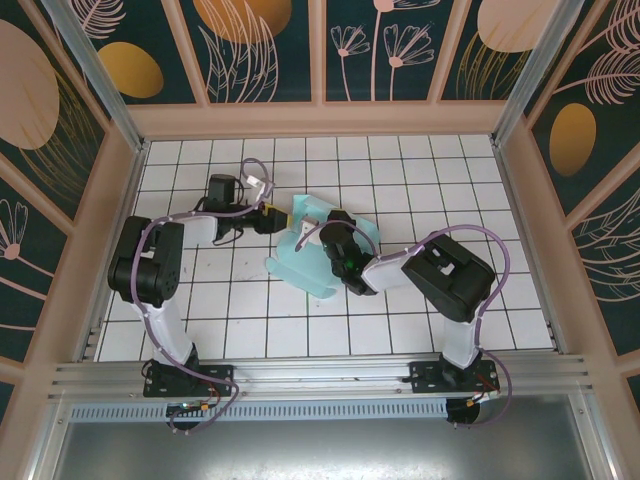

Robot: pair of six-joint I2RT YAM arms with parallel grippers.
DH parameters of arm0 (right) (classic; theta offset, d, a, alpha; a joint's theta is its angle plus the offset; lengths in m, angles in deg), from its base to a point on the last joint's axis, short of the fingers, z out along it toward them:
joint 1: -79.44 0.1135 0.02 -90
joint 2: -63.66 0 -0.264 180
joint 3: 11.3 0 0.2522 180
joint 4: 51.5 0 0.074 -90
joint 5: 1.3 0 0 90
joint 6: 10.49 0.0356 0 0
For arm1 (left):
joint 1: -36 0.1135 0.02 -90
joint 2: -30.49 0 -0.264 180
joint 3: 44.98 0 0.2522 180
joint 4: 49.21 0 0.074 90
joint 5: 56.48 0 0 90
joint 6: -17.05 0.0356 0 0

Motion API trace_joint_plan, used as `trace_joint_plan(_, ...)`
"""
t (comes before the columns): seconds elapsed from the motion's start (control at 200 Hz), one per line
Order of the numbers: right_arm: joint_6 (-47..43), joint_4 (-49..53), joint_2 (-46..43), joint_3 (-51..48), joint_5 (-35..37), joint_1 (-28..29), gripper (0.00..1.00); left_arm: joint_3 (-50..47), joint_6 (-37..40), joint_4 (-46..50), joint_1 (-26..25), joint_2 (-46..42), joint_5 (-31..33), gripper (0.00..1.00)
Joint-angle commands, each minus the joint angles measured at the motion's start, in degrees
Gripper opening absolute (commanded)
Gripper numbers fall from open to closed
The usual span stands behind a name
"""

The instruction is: Fold the paper box

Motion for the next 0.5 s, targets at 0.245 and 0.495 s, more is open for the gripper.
trace_joint_plan(0.245,1.03,-0.30,-0.35,0.46,-0.60,-0.38,0.00,5.05,-0.31,-1.07,1.01,5.43,-4.62,0.56)
trace_joint_plan(0.495,1.23,0.52,-0.82,0.40,-0.57,-0.45,0.00,5.87,0.64,-3.56,0.92,7.24,-10.91,0.56)
